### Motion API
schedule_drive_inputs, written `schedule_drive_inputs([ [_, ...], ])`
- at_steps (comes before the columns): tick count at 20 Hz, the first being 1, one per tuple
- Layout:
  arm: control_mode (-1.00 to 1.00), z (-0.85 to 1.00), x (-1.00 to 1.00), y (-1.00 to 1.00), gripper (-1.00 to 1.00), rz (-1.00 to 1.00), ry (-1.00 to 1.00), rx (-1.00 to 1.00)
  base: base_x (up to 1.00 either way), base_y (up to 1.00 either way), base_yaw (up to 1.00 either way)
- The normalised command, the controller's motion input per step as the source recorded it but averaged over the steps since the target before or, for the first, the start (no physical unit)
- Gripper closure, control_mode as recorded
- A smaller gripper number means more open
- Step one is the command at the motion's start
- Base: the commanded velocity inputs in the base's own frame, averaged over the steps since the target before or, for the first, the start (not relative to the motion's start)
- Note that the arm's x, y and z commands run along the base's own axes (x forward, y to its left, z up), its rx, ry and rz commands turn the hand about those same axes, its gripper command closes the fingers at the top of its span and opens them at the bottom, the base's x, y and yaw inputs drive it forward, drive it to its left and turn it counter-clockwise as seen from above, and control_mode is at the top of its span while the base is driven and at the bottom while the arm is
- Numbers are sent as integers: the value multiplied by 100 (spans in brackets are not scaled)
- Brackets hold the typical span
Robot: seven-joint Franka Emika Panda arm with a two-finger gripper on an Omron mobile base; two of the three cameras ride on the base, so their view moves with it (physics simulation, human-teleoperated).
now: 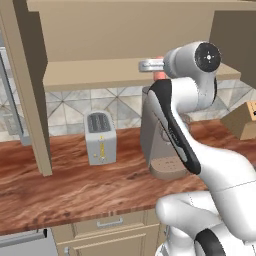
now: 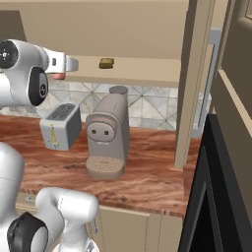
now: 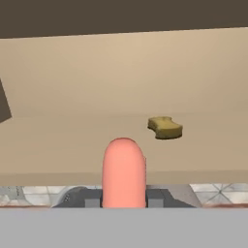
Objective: Pick up the bar soap and sponge from the sink, and place them back in the cabinet, and close the cabinet doors.
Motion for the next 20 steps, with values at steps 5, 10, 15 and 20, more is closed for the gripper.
schedule_drive_inputs([
  [5,-100,-6,50,0,100,0,0,0,0,0,0],
  [10,-100,0,39,0,100,0,0,0,0,0,0],
  [15,-100,0,37,0,100,0,0,0,0,0,0],
  [20,-100,-13,35,3,100,0,0,0,0,0,0],
])
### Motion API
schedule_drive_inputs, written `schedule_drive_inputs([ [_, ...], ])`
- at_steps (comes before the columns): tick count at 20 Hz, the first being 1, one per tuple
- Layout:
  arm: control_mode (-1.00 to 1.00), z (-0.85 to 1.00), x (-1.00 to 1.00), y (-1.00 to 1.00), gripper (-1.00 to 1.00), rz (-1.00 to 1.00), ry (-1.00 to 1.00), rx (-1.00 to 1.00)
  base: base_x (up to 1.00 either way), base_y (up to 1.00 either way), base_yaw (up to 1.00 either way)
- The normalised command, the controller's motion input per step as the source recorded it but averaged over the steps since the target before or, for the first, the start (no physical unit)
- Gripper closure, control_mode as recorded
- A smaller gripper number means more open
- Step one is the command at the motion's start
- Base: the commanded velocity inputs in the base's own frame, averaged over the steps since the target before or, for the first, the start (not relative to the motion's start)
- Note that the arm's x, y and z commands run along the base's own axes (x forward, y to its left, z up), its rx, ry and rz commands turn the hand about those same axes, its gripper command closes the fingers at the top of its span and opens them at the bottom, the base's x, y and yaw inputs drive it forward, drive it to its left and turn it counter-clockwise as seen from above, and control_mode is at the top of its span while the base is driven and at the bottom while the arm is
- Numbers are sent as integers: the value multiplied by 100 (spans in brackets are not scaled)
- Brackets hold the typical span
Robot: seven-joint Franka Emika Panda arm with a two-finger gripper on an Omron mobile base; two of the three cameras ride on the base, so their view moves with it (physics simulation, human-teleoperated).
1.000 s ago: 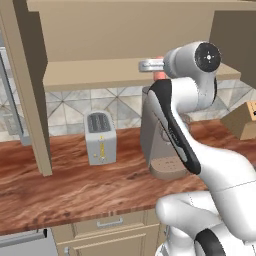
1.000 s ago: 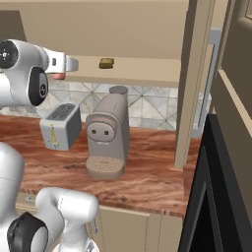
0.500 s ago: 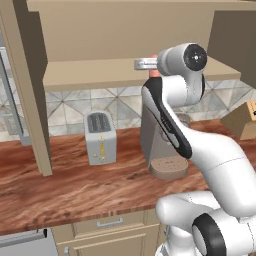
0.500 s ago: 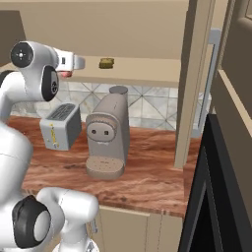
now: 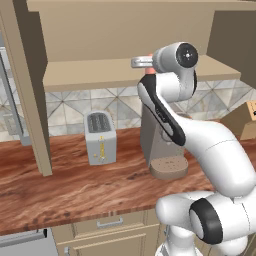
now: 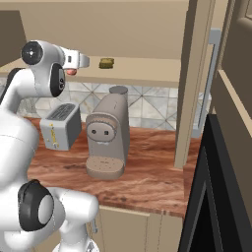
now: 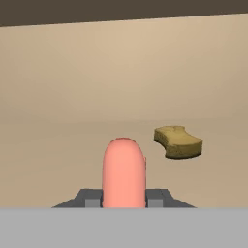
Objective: Pick up the bar soap and sponge from the sink, and place them back in the cabinet, and close the cabinet doors.
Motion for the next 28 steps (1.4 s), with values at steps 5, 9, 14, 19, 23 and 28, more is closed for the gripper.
schedule_drive_inputs([
  [5,-100,-23,30,9,100,0,0,0,0,0,0],
  [9,-100,-11,33,4,100,0,0,0,0,0,0],
  [14,-100,-1,38,0,100,0,0,0,0,0,0],
  [19,-100,-22,29,3,100,0,0,0,0,0,0],
  [23,-100,-34,26,4,100,0,0,0,0,0,0],
  [28,-100,-4,11,1,100,0,4,0,0,0,0],
])
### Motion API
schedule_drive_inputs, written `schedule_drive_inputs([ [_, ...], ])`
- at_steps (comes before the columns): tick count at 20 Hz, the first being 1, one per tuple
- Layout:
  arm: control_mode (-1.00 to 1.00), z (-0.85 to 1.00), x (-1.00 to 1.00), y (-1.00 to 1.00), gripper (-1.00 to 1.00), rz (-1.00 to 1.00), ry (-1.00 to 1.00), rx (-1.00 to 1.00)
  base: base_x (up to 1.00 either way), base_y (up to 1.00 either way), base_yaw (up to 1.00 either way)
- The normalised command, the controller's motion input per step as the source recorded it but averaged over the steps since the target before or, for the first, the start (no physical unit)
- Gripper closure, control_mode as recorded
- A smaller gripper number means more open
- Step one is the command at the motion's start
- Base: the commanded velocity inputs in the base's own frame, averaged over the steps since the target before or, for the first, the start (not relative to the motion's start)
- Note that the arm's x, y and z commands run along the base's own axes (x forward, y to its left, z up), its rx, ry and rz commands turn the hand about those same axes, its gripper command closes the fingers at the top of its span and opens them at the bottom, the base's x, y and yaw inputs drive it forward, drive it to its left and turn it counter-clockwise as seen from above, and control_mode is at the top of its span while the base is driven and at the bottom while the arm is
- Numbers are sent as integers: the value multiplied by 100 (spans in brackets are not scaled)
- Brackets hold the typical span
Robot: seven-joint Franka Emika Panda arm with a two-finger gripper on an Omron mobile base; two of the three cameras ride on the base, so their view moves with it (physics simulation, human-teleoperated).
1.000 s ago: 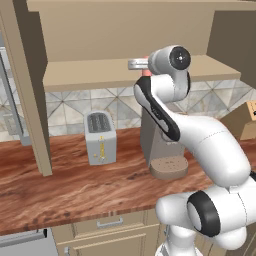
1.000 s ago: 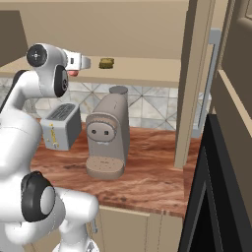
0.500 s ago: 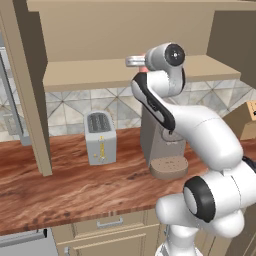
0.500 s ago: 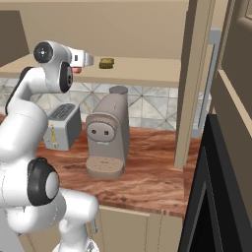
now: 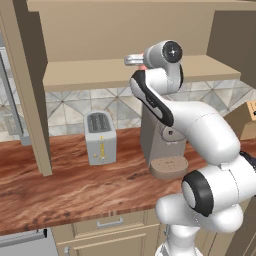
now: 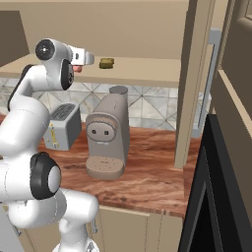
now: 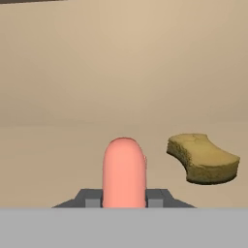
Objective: Pick up the bar soap and sponge from the sink, and place them back in the cabinet, and close the cabinet doors.
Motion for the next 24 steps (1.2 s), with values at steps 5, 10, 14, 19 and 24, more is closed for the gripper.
schedule_drive_inputs([
  [5,-100,0,0,0,-100,0,0,0,0,0,0],
  [10,-100,0,0,0,-100,0,0,0,0,0,0],
  [14,-100,0,0,0,-100,0,0,0,0,0,0],
  [19,-100,0,0,0,-100,0,-1,0,0,0,0],
  [24,-100,0,-1,0,-100,0,-4,0,0,0,0],
])
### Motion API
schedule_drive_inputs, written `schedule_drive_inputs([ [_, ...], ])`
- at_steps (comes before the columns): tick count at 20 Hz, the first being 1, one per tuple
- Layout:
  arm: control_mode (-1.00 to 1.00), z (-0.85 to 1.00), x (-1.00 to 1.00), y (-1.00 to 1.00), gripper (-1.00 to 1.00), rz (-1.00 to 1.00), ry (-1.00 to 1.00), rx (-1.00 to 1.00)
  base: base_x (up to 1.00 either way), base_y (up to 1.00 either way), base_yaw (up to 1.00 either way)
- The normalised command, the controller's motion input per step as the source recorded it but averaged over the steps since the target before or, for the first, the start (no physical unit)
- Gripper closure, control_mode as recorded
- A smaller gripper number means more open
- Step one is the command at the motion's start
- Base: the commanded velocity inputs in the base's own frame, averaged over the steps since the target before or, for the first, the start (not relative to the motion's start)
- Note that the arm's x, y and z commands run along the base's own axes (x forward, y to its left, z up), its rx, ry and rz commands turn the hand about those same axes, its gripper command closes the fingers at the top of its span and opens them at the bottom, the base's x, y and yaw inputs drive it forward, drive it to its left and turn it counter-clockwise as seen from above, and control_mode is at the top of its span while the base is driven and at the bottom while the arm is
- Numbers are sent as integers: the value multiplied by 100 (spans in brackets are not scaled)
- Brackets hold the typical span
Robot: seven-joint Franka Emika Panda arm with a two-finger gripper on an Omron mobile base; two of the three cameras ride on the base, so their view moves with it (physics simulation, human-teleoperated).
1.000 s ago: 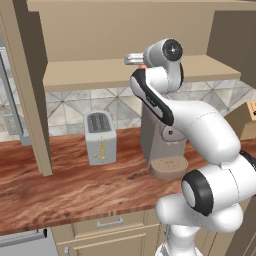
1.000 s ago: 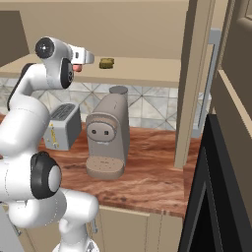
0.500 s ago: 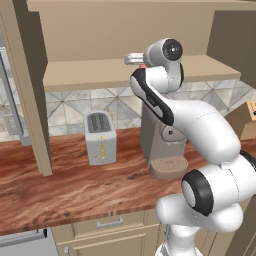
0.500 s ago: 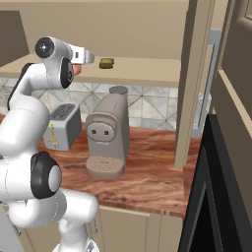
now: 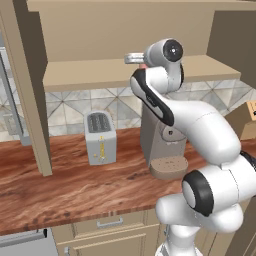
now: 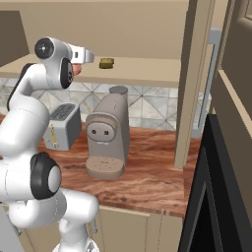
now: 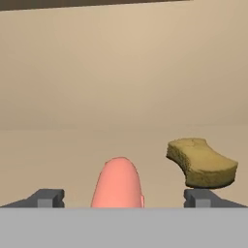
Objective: Pick up the bar soap and sponge from the sink, and place them back in the cabinet, and close the cabinet doors.
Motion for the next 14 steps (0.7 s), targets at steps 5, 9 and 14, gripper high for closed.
schedule_drive_inputs([
  [5,-100,0,-24,0,-100,0,-9,0,0,0,0],
  [9,-100,0,-47,0,-100,0,-3,0,0,0,0],
  [14,-100,0,-55,0,-100,0,-1,0,0,0,0],
])
